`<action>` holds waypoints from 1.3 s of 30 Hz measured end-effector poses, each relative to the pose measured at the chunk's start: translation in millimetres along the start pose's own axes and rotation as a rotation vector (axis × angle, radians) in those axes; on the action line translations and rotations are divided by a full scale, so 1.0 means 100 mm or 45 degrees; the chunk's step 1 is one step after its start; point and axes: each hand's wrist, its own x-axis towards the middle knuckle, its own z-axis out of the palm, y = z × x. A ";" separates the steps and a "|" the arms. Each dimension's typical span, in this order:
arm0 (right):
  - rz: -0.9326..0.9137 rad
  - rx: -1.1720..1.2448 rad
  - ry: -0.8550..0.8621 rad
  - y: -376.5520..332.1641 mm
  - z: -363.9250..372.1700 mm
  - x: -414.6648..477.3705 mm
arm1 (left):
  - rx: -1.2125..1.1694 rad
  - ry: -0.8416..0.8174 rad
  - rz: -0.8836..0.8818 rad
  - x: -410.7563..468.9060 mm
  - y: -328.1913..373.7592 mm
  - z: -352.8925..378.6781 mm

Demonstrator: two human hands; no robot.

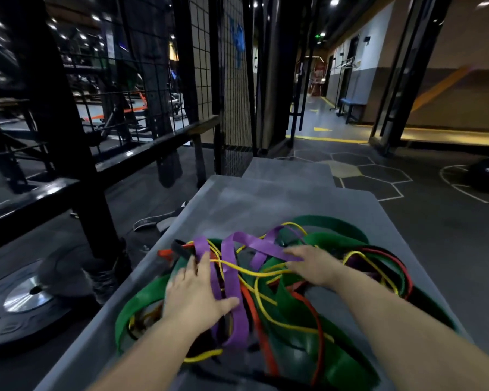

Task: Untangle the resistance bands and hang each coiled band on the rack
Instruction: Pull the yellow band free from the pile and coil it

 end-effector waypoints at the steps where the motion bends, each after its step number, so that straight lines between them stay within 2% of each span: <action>1: 0.019 0.029 -0.037 -0.07 0.09 0.00 | -0.003 -0.075 -0.014 -0.02 -0.01 0.03; 3: 0.125 -0.146 -0.098 -0.16 0.23 -0.02 | -0.020 -0.121 -0.007 -0.08 -0.03 0.12; 5: 0.249 -0.370 -0.124 -0.20 0.26 -0.03 | 0.014 -0.057 0.029 -0.15 -0.03 0.15; 6: 0.268 -0.381 -0.115 -0.20 0.26 -0.03 | 0.020 -0.015 0.039 -0.18 -0.04 0.14; 10: 0.221 -0.279 -0.042 -0.20 0.17 -0.07 | -0.254 -0.020 -0.017 -0.21 -0.12 -0.01; 15: 0.135 -0.056 -0.151 -0.26 0.04 -0.15 | -0.571 0.009 -0.119 -0.17 -0.14 -0.33; 23: -0.140 0.761 -0.057 -0.90 -0.40 -0.53 | -0.949 0.093 0.063 -0.18 0.12 -1.07; 28: -0.298 1.019 -0.235 -1.25 -0.56 -0.79 | -1.428 0.000 0.263 -0.30 0.54 -1.55; 32: -0.361 1.133 -0.218 -1.37 -0.55 -0.89 | -1.638 -0.101 0.341 -0.33 0.86 -1.77; 35: -0.308 1.233 -0.162 -1.35 -0.57 -0.99 | -1.662 -0.082 0.375 -0.33 0.99 -1.78; 37: -0.220 1.542 -0.111 -1.35 -0.59 -1.07 | -1.702 -0.050 0.340 -0.30 1.00 -1.72; 39: -0.092 1.804 0.055 -1.32 -0.66 -1.13 | -1.755 -0.065 0.312 -0.27 1.00 -1.61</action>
